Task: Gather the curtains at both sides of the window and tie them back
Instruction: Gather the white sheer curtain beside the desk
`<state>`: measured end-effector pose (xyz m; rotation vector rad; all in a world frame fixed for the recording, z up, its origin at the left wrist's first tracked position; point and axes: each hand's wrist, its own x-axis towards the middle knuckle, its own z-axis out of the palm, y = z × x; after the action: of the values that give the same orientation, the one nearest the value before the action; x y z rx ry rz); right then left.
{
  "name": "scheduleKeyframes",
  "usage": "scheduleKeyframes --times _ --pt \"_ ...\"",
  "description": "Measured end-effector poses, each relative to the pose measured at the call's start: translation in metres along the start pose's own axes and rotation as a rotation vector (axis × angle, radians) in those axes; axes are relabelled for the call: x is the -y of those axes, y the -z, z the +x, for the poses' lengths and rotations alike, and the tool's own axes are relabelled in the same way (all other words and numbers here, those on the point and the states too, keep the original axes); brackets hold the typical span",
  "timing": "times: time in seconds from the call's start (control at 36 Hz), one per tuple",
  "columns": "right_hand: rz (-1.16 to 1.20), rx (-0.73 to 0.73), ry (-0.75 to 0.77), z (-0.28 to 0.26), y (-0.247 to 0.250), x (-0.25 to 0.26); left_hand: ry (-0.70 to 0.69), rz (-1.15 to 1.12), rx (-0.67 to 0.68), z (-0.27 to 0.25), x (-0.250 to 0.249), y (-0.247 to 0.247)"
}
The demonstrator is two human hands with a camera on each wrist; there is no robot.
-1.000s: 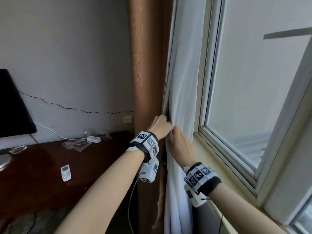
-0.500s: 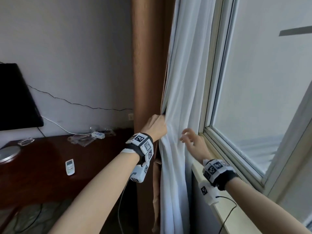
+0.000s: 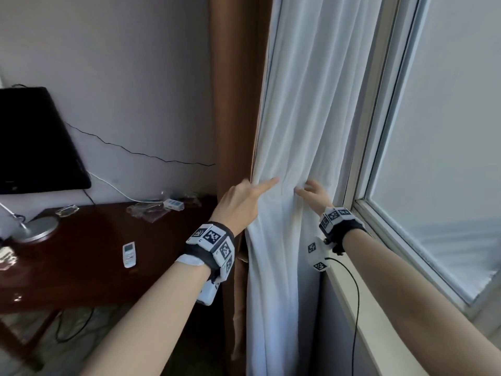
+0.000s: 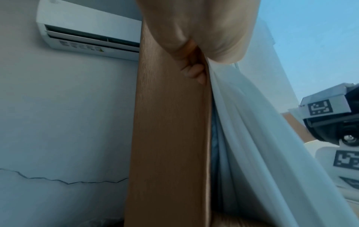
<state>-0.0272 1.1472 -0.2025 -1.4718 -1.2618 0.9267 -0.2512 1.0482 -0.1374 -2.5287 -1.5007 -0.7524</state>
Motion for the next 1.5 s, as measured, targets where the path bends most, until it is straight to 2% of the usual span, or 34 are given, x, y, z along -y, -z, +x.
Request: scheduleKeyframes --times 0.06,0.17,0.22,0.33,0.5,0.64,0.75,0.92,0.97,1.06,1.14,1.22,1.33,1.39,1.5 --pt "0.085 0.04 -0.018 -0.002 -0.009 0.003 0.074 -0.058 0.04 0.005 0.005 -0.002" --pt "0.242 0.213 -0.127 -0.007 -0.028 0.006 0.151 -0.105 0.057 0.009 0.005 -0.002" --pt "0.254 0.241 -0.11 -0.009 -0.037 0.008 0.172 -0.097 0.067 0.012 0.003 0.0" --pt "0.202 0.165 -0.059 -0.012 -0.04 0.009 0.2 -0.067 0.096 0.014 0.001 0.003" --pt "0.179 0.167 -0.003 -0.018 -0.03 0.004 0.214 -0.061 0.089 0.013 -0.001 0.003" --pt "0.038 -0.055 0.05 -0.018 -0.014 -0.014 0.239 -0.056 0.076 0.011 -0.001 0.005" --pt "-0.09 -0.15 0.124 -0.053 0.0 -0.013 0.232 -0.071 0.062 0.011 -0.004 0.002" --pt "-0.073 -0.292 0.291 -0.104 0.009 -0.018 0.256 -0.106 0.052 0.016 -0.017 -0.006" --pt "-0.031 -0.285 0.32 -0.123 0.011 -0.015 0.258 -0.105 0.047 0.017 -0.023 -0.008" --pt "0.028 -0.177 0.361 -0.142 0.012 -0.015 0.264 -0.116 0.044 0.018 -0.029 -0.01" --pt "-0.187 -0.134 0.405 -0.155 0.008 -0.016 0.265 -0.167 0.053 0.02 -0.034 -0.007" --pt "-0.477 -0.187 0.474 -0.161 -0.004 -0.012 0.271 -0.24 0.083 0.02 -0.039 -0.003" --pt "-0.756 -0.192 0.434 -0.163 -0.025 -0.004 0.215 -0.383 0.162 0.019 -0.046 -0.004" --pt "-0.823 -0.17 0.418 -0.162 -0.035 -0.002 0.187 -0.443 0.191 0.018 -0.052 -0.006" --pt "-0.83 -0.143 0.487 -0.165 -0.048 0.002 0.248 -0.443 0.183 0.015 -0.061 -0.002"
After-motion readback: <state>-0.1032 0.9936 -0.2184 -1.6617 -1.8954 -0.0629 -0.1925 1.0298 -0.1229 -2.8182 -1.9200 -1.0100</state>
